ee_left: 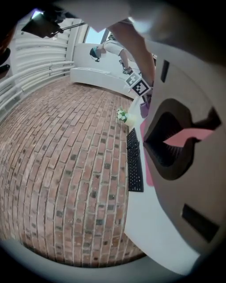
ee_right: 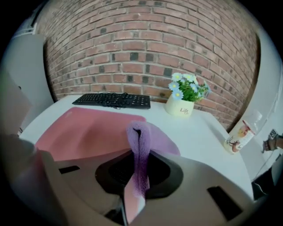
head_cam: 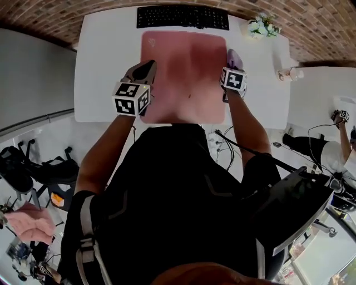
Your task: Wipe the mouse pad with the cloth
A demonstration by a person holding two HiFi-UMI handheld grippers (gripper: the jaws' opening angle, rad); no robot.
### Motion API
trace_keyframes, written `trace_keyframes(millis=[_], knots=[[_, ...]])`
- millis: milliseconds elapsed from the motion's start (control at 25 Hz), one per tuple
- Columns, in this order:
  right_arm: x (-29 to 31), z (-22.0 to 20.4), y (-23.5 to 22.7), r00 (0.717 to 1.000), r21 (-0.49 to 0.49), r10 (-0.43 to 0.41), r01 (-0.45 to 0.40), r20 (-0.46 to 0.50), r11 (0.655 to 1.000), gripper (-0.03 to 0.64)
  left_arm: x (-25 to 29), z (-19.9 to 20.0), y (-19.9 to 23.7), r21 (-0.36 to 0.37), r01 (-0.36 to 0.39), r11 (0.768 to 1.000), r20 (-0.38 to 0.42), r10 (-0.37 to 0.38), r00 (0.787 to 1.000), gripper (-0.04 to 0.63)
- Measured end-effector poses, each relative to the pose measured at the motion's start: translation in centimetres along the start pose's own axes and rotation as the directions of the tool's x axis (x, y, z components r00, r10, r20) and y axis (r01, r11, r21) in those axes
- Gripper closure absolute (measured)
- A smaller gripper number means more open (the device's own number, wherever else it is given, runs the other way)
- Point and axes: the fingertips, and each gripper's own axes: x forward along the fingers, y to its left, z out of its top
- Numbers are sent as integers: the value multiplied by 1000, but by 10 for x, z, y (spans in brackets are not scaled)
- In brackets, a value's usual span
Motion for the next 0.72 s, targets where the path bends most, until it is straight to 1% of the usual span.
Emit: trace_keyframes(millis=[160, 320, 600, 720], knots=[[11, -6, 37, 997, -37, 78, -79, -28, 996, 558, -4, -6, 14, -82, -38, 996, -8, 38, 999, 591], [14, -8, 61, 992, -49, 119, -121, -40, 991, 557, -10, -12, 27, -49, -94, 994, -30, 92, 995, 591], [16, -4, 94, 983, -49, 180, -182, -41, 982, 558, -23, -16, 38, -118, -135, 984, -6, 135, 991, 591], [15, -3, 114, 974, -49, 222, -224, -46, 973, 558, -30, -17, 41, -133, -152, 979, -1, 153, 988, 591]])
